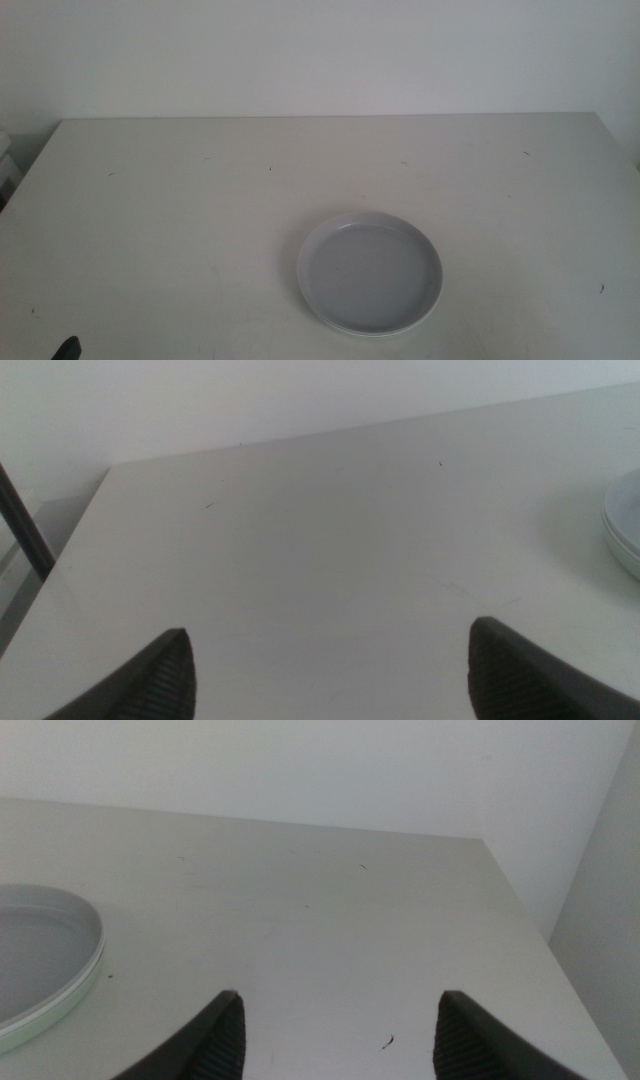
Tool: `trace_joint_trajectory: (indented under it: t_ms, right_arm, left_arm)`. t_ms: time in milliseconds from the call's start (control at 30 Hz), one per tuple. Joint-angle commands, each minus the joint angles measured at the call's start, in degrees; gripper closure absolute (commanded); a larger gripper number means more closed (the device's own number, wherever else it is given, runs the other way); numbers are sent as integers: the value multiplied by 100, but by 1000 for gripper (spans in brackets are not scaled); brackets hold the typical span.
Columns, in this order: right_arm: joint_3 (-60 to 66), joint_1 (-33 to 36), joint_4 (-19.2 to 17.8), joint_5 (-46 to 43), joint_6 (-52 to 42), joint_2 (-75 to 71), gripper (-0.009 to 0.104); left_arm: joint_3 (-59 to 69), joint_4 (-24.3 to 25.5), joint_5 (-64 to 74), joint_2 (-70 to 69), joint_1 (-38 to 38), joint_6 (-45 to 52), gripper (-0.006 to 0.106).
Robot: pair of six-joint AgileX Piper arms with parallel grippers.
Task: Stack the three bowls on top of each other.
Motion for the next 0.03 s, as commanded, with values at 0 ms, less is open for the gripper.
trace_joint_trajectory:
  t_ms: [0]
  right_arm:
    - [-31,-47,-65,-428,-63,-153,47]
  left_arm:
    - [-21,-57,-430,-82,7,-44,-5]
